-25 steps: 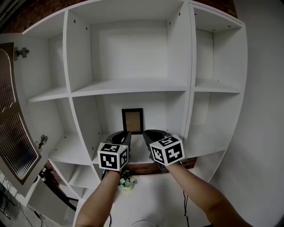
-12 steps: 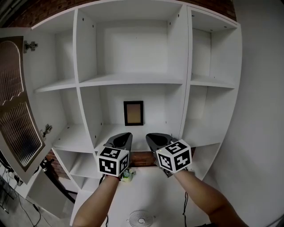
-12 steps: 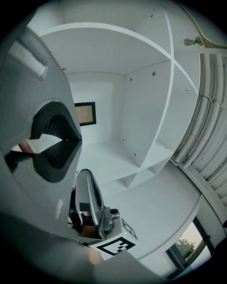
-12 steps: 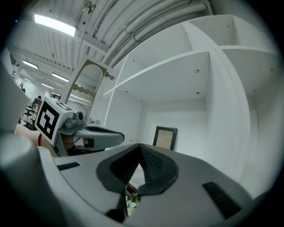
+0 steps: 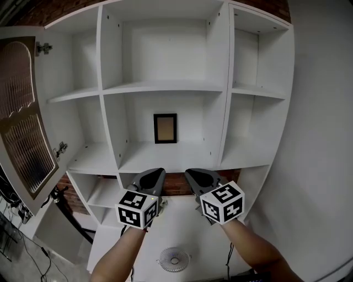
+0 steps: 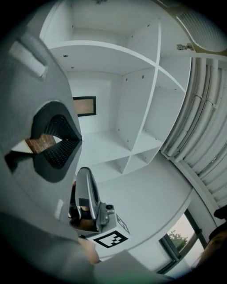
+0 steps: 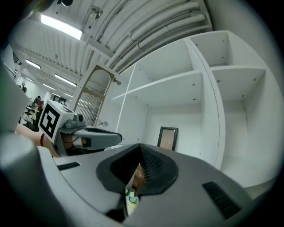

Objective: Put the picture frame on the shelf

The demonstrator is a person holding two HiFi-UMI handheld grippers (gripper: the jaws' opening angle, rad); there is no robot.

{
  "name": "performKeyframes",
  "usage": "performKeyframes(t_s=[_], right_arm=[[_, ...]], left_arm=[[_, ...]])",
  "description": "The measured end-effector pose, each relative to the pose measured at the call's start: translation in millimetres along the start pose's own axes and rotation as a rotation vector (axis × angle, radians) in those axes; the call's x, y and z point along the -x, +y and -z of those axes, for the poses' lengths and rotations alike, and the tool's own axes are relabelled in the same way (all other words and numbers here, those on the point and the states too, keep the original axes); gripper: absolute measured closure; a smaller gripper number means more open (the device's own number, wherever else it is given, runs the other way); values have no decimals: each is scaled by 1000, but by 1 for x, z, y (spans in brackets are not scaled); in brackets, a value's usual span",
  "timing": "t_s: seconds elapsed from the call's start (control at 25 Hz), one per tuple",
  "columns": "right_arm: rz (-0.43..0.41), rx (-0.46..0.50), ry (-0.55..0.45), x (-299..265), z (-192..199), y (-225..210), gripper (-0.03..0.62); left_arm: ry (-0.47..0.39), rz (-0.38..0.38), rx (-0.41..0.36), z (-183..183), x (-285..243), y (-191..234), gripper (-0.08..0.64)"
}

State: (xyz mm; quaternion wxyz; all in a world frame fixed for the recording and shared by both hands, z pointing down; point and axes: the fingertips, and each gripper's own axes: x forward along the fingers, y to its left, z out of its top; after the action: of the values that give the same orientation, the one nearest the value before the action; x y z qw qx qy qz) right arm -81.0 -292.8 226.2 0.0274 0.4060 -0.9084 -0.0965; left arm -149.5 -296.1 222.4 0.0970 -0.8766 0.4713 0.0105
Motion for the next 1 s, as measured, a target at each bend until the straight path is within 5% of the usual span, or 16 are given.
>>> performKeyframes(t_s=[0.44,1.0], right_arm=[[36,7,-106,54,26,42,577],[49,-87,-78,85,91,65,577]], left_arm=[[-105,49,17,22,58,-46,551],[-105,95,79,75,81,-87,550]])
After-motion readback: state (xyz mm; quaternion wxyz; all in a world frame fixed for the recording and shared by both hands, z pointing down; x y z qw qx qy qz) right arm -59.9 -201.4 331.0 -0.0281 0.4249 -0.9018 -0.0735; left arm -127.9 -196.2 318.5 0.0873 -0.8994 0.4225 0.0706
